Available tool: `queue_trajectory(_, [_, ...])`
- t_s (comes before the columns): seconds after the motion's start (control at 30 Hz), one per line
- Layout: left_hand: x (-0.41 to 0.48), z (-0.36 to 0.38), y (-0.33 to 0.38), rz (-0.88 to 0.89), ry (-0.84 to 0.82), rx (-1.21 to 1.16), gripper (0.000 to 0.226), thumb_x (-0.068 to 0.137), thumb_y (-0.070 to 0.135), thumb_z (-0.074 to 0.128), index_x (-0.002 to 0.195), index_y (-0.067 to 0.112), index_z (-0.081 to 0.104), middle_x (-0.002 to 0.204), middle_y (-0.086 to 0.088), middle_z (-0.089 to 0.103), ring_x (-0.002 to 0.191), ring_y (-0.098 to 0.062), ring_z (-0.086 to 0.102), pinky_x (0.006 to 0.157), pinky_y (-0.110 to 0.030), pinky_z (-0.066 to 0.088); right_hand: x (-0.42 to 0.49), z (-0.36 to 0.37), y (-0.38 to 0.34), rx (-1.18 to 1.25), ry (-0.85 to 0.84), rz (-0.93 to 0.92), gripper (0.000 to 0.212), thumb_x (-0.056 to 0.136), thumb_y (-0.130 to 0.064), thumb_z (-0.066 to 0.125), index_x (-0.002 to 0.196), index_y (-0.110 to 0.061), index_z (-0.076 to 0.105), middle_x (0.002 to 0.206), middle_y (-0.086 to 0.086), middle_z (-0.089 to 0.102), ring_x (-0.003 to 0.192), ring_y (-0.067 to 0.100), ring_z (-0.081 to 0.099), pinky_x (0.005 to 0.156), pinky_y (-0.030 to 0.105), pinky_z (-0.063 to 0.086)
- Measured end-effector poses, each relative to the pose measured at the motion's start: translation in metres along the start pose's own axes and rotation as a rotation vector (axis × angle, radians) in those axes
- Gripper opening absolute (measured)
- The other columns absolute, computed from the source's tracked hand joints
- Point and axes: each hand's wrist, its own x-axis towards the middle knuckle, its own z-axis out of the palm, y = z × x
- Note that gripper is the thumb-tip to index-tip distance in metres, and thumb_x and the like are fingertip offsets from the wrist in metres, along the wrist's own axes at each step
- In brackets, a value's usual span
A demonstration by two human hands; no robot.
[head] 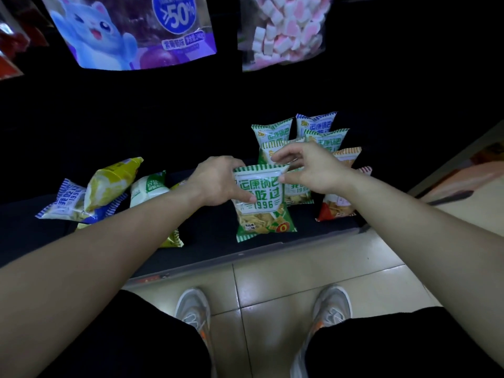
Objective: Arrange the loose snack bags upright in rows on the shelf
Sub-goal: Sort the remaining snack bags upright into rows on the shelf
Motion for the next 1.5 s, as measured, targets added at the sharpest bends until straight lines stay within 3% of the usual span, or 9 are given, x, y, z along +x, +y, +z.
queue_trajectory(0.2, [0.019, 0.029, 0.026, -0.079, 0.044, 0.015, 0.09, 0.071, 0.053, 0.082, 0.145, 0.017, 0.046, 0.137, -0.009, 0.058, 0.118, -0.028, 0.058, 0.087, -0.032, 0.05, -0.027, -0.024, 0.049, -0.171, 0.07, 0.178, 0.031, 0.094, -0.027, 0.069, 0.123, -0.021, 0.06, 0.111, 0.0, 0.062, 0.101, 0.02, 0.062, 0.093, 0.042, 0.051])
queue_trajectory(0.4, [0.047, 0.076, 0.064, -0.085, -0.05, 0.008, 0.068, 0.084, 0.037, 0.075, 0.144, 0.018, 0.049, 0.135, -0.01, 0.058, 0.111, -0.025, 0.062, 0.08, -0.026, 0.051, -0.065, -0.046, 0.096, -0.278, 0.058, 0.307, 0.024, 0.091, -0.026, 0.067, 0.114, -0.019, 0.065, 0.103, -0.001, 0.065, 0.095, 0.018, 0.063, 0.085, 0.033, 0.052])
queue_trajectory(0.57, [0.063, 0.107, 0.088, -0.134, -0.08, 0.004, 0.062, 0.087, 0.04, 0.072, 0.141, 0.018, 0.052, 0.139, -0.01, 0.055, 0.115, -0.027, 0.06, 0.088, -0.031, 0.054, -0.079, -0.055, 0.123, -0.408, -0.049, 0.403, 0.03, 0.089, -0.034, 0.066, 0.117, -0.024, 0.065, 0.109, 0.001, 0.067, 0.102, 0.021, 0.063, 0.09, 0.036, 0.052])
queue_trajectory(0.73, [0.073, 0.126, 0.104, -0.153, -0.083, 0.049, 0.059, 0.09, 0.033, 0.068, 0.144, 0.019, 0.049, 0.141, -0.011, 0.053, 0.116, -0.029, 0.059, 0.088, -0.035, 0.055, -0.075, -0.062, 0.129, -0.425, -0.111, 0.41, 0.036, 0.089, -0.038, 0.065, 0.123, -0.026, 0.063, 0.118, 0.004, 0.063, 0.105, 0.023, 0.06, 0.093, 0.037, 0.051])
queue_trajectory(1.03, [0.08, 0.128, 0.109, -0.16, -0.108, 0.282, 0.047, 0.09, 0.04, 0.064, 0.131, 0.021, 0.053, 0.121, -0.008, 0.06, 0.099, -0.026, 0.061, 0.063, -0.033, 0.047, -0.076, -0.058, 0.123, -0.497, -0.193, 0.41, 0.042, 0.092, -0.044, 0.062, 0.128, -0.024, 0.06, 0.119, 0.001, 0.06, 0.104, 0.022, 0.057, 0.091, 0.038, 0.051])
queue_trajectory(1.3, [0.072, 0.107, 0.101, -0.128, -0.097, 0.211, 0.068, 0.084, 0.05, 0.069, 0.141, 0.022, 0.046, 0.128, -0.006, 0.058, 0.107, -0.025, 0.06, 0.08, -0.04, 0.056, -0.076, -0.057, 0.107, -0.554, -0.2, 0.404, 0.044, 0.093, -0.047, 0.06, 0.131, -0.026, 0.057, 0.124, 0.001, 0.058, 0.107, 0.023, 0.055, 0.092, 0.04, 0.051])
queue_trajectory(1.43, [0.047, 0.076, 0.081, -0.116, -0.07, 0.181, 0.076, 0.085, 0.053, 0.067, 0.147, 0.021, 0.04, 0.142, -0.007, 0.05, 0.124, -0.026, 0.052, 0.088, -0.034, 0.05, -0.068, -0.049, 0.083, -0.547, -0.115, 0.333, 0.038, 0.093, -0.041, 0.06, 0.121, -0.016, 0.062, 0.121, 0.005, 0.063, 0.105, 0.025, 0.059, 0.088, 0.041, 0.052])
queue_trajectory(1.5, [0.024, 0.055, 0.064, -0.123, -0.093, 0.17, 0.076, 0.086, 0.054, 0.065, 0.149, 0.019, 0.038, 0.147, -0.009, 0.046, 0.129, -0.027, 0.048, 0.095, -0.033, 0.045, -0.061, -0.04, 0.065, -0.547, -0.095, 0.291, 0.044, 0.093, -0.044, 0.06, 0.13, -0.021, 0.058, 0.131, 0.003, 0.058, 0.113, 0.024, 0.056, 0.092, 0.042, 0.05])
